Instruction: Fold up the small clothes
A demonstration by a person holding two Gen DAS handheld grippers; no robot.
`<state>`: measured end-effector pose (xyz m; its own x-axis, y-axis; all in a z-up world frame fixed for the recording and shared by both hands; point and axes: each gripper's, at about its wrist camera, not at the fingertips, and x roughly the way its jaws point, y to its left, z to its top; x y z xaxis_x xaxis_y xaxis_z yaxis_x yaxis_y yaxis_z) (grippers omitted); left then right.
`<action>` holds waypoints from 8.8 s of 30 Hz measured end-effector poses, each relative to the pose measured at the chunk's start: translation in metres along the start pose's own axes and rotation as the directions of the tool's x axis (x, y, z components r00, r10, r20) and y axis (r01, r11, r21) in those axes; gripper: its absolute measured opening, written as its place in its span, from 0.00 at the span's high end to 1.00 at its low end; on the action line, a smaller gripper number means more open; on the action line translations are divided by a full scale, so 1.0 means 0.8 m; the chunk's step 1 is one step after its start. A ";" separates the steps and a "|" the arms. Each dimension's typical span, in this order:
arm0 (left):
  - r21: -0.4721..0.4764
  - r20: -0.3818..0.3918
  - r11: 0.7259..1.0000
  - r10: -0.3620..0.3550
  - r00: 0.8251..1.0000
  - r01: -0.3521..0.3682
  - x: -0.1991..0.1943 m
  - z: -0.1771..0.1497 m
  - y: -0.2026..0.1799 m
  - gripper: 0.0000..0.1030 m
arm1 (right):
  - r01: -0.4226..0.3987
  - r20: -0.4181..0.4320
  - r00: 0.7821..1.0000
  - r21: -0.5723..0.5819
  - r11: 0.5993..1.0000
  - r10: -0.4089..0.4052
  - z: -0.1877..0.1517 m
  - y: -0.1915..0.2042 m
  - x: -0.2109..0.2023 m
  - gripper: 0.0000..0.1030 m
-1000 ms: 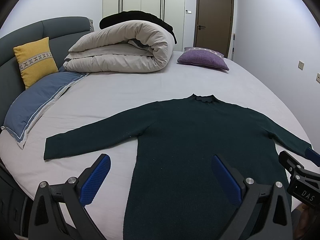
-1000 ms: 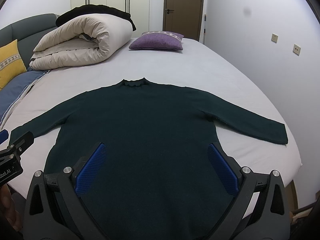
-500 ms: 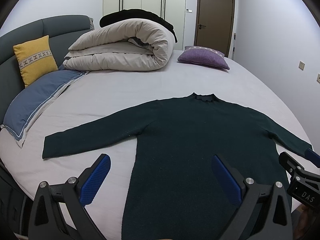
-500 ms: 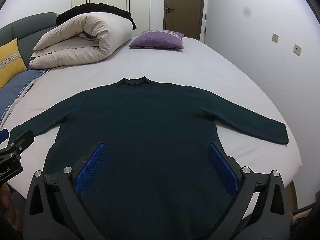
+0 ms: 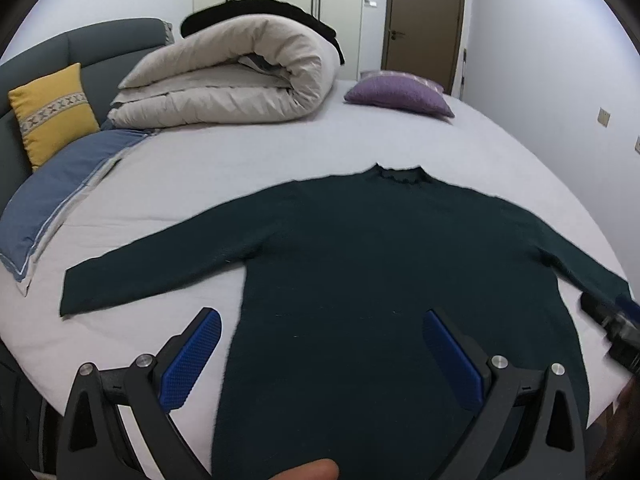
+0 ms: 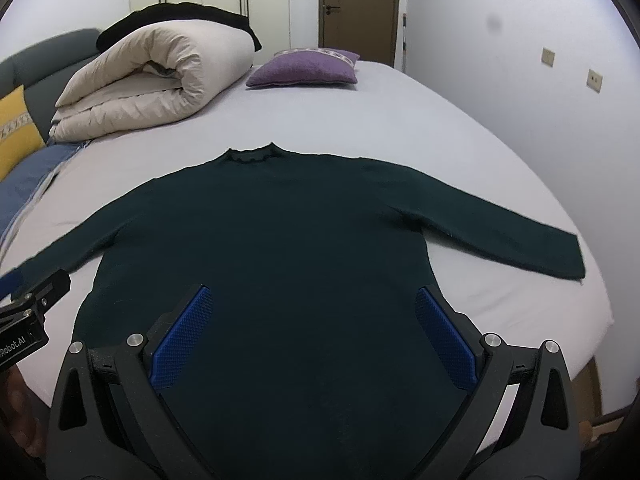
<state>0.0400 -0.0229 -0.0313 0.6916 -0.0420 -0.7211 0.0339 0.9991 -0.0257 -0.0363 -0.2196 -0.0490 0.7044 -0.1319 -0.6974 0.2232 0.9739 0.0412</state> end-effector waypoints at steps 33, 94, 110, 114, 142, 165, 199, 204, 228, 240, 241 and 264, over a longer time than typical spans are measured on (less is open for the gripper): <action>-0.136 -0.183 0.931 -0.359 0.915 0.338 0.168 0.066 -0.073 0.19 | -0.029 0.071 0.996 0.850 0.525 -0.059 0.019 -0.606 0.177 0.89; -0.290 -0.116 0.912 -0.334 0.935 0.290 0.292 0.098 0.002 0.88 | -0.354 0.151 0.917 0.734 0.580 0.368 0.010 -0.331 0.278 0.41; -0.283 -0.088 0.894 -0.384 0.919 0.347 0.293 0.099 0.011 0.88 | -0.160 -0.138 0.963 0.407 0.899 0.234 0.154 -0.266 0.390 0.94; -0.244 -0.076 0.912 -0.356 0.931 0.329 0.290 0.095 0.008 0.87 | -0.157 -0.080 0.977 0.345 0.925 0.196 0.163 -0.254 0.373 0.95; -0.204 -0.076 0.936 -0.307 0.949 0.287 0.305 0.080 0.013 0.87 | -0.081 -0.124 0.987 0.169 0.982 0.103 0.105 -0.194 0.300 0.82; -0.833 0.113 0.545 -0.008 0.994 0.099 0.085 -0.116 0.450 0.31 | -0.485 0.000 0.869 0.199 0.852 0.495 0.065 -0.044 0.181 0.41; -0.097 0.038 0.967 -0.231 0.972 0.233 0.156 0.062 -0.022 0.91 | -0.496 0.016 0.846 0.389 0.776 0.532 0.005 -0.114 0.157 0.41; -0.073 -0.104 0.963 -0.266 0.958 0.259 0.205 0.018 -0.090 0.69 | -0.445 0.001 0.873 0.415 0.794 0.488 -0.002 -0.160 0.162 0.41; -0.323 0.039 0.935 -0.144 0.989 0.149 0.157 0.032 0.173 0.38 | -0.389 -0.288 0.858 0.177 0.904 0.426 0.027 0.056 0.296 0.94; -0.359 0.008 0.929 -0.095 0.995 0.092 0.210 0.063 0.183 0.38 | -0.403 -0.069 0.911 0.053 0.914 0.406 0.124 0.004 0.236 0.94; -0.352 -0.005 0.933 -0.088 0.996 0.080 0.217 0.065 0.180 0.38 | -0.380 -0.079 0.919 0.072 0.922 0.385 0.123 -0.008 0.252 0.94; -0.187 -0.126 0.981 -0.074 0.989 0.049 0.304 0.124 0.143 0.92 | -0.376 -0.201 0.875 0.291 0.880 0.440 0.070 -0.082 0.297 0.94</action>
<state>0.2836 0.0809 -0.1405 0.5905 -0.1146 -0.7989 -0.0676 0.9794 -0.1904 0.1545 -0.3252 -0.1775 0.5793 0.3504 -0.7360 0.1277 0.8527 0.5065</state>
